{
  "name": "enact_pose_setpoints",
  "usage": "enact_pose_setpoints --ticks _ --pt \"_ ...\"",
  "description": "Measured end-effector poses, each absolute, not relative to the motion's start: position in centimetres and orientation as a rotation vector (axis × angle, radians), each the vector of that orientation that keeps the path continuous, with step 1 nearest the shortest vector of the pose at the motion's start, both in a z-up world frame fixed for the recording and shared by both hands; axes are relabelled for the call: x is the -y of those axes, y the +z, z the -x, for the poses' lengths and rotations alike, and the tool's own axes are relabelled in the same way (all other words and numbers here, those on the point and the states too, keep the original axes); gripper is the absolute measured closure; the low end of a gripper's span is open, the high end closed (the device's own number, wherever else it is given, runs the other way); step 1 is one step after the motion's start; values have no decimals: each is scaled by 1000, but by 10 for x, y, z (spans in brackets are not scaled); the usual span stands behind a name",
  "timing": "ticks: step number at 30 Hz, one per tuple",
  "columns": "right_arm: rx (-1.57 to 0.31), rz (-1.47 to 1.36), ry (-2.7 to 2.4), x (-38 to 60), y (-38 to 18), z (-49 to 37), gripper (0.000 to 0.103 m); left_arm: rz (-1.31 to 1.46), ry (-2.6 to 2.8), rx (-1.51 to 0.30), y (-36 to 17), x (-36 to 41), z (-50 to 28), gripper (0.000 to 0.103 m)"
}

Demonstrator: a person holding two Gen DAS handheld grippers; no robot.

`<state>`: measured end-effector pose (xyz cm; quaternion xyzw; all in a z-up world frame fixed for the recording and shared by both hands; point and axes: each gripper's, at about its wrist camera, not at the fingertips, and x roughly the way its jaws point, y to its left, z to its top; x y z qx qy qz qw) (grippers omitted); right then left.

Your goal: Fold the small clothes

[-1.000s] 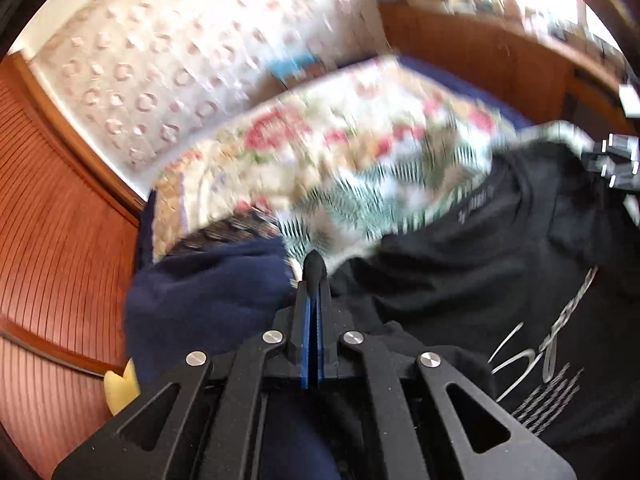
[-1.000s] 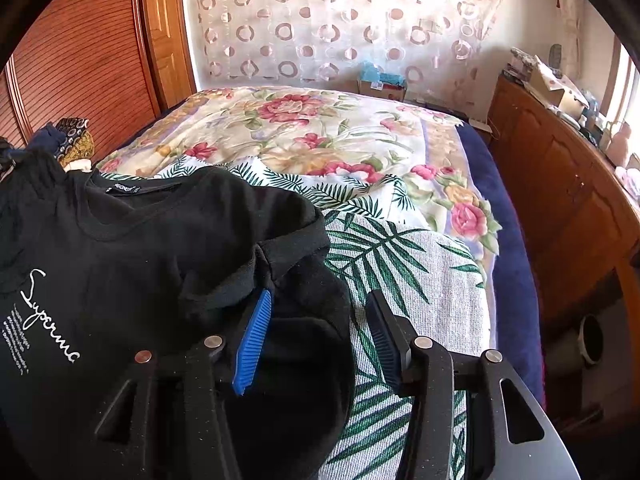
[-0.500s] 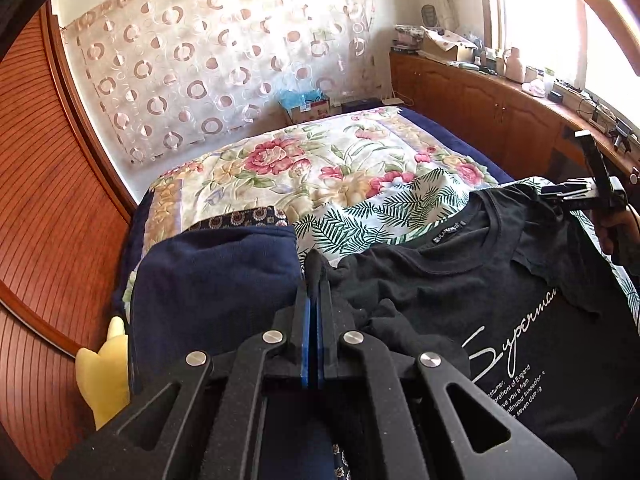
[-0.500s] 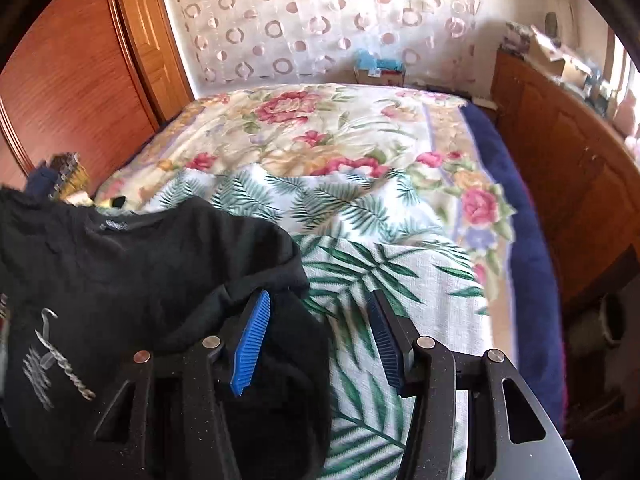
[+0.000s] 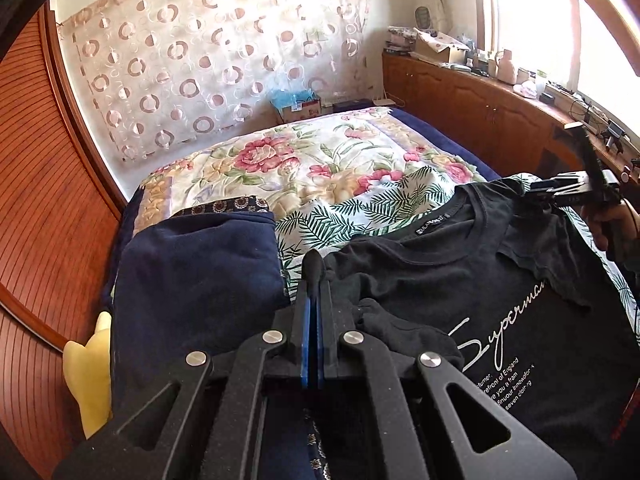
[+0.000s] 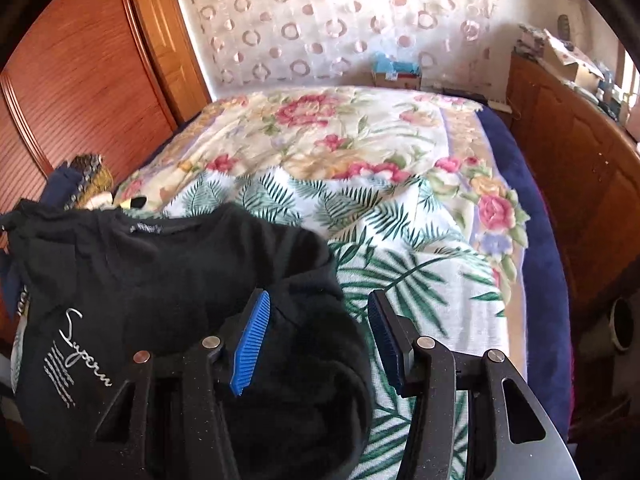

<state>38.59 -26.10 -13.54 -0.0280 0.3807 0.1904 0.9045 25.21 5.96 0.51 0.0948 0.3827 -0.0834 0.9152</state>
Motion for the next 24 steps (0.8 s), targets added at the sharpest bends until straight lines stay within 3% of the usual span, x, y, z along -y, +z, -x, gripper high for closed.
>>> enact_pose_setpoints --ticks 5,7,9,24 --pt "-821 97 378 243 -137 -401 52 -195 -187 -792 1 -56 -244 100" --pt "-812 139 372 230 -136 -401 80 -187 -190 -789 0 -55 -238 100" --pt "-809 176 379 221 -135 -397 91 -181 -201 -784 1 -53 -232 100" --pt "-543 161 467 243 -71 -224 92 -62 -180 -581 39 -79 -99 100"
